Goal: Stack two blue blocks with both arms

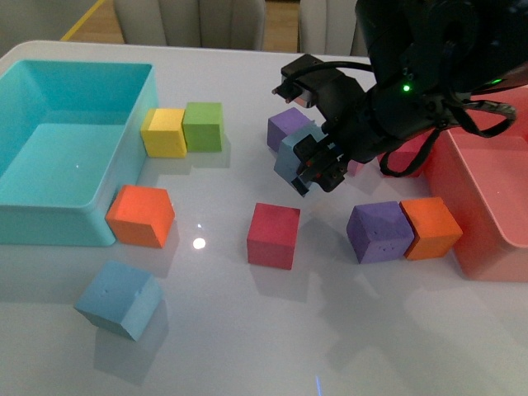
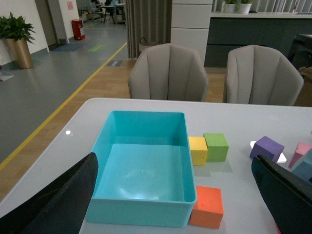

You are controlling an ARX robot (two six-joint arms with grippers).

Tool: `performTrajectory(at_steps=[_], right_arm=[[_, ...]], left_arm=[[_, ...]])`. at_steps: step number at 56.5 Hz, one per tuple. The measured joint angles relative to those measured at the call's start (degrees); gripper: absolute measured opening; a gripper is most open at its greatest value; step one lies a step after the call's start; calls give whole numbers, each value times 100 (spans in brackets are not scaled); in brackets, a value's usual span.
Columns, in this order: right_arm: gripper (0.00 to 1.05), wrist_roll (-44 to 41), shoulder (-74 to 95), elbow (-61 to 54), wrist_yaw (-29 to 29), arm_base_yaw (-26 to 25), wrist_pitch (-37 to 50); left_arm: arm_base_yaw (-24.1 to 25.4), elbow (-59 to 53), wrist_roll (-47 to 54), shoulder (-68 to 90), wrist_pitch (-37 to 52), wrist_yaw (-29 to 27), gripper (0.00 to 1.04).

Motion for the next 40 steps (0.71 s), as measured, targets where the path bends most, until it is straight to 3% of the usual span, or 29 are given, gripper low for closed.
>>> performTrajectory(at_steps=[40], right_arm=[[40,133,1517,1711,120,61,-671]], left_arm=[[0,0,0,0,0,0,96]])
